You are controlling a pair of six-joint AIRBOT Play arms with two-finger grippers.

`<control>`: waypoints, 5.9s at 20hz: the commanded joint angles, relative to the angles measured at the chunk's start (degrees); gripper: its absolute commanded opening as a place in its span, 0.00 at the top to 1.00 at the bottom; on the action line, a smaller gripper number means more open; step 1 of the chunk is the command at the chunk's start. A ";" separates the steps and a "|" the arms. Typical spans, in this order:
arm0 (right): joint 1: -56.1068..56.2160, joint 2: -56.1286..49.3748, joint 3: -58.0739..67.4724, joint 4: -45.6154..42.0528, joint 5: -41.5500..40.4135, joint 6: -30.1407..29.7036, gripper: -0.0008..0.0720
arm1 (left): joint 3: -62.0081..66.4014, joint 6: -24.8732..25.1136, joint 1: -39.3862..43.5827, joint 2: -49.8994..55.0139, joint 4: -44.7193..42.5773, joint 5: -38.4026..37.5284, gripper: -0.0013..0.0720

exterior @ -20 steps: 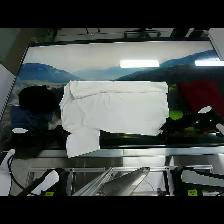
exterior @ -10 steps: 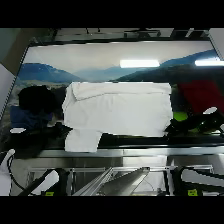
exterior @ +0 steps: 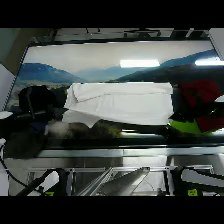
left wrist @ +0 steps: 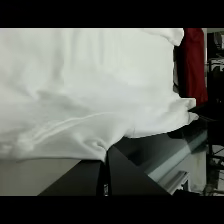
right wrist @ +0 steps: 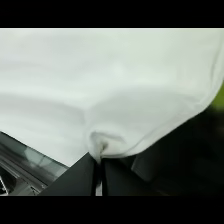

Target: Fold the shirts.

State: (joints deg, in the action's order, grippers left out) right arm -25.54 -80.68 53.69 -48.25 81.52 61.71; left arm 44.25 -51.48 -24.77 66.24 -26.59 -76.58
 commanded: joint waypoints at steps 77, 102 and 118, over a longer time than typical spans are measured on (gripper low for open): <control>31.71 -17.29 42.75 40.65 -18.18 -6.62 0.97 | 74.99 -19.85 27.12 36.52 8.63 -3.13 0.98; 30.47 -23.63 48.35 4.66 -17.38 17.99 0.10 | 52.65 -9.44 11.50 23.71 8.59 -9.64 0.96; 35.95 -43.01 48.37 13.86 -15.74 14.51 0.12 | 52.65 -9.42 15.47 23.76 8.13 -8.96 0.96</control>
State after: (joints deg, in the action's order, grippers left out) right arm 8.93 -122.13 102.13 -35.03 66.76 76.90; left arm 96.92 -60.90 -9.28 89.97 -18.41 -85.52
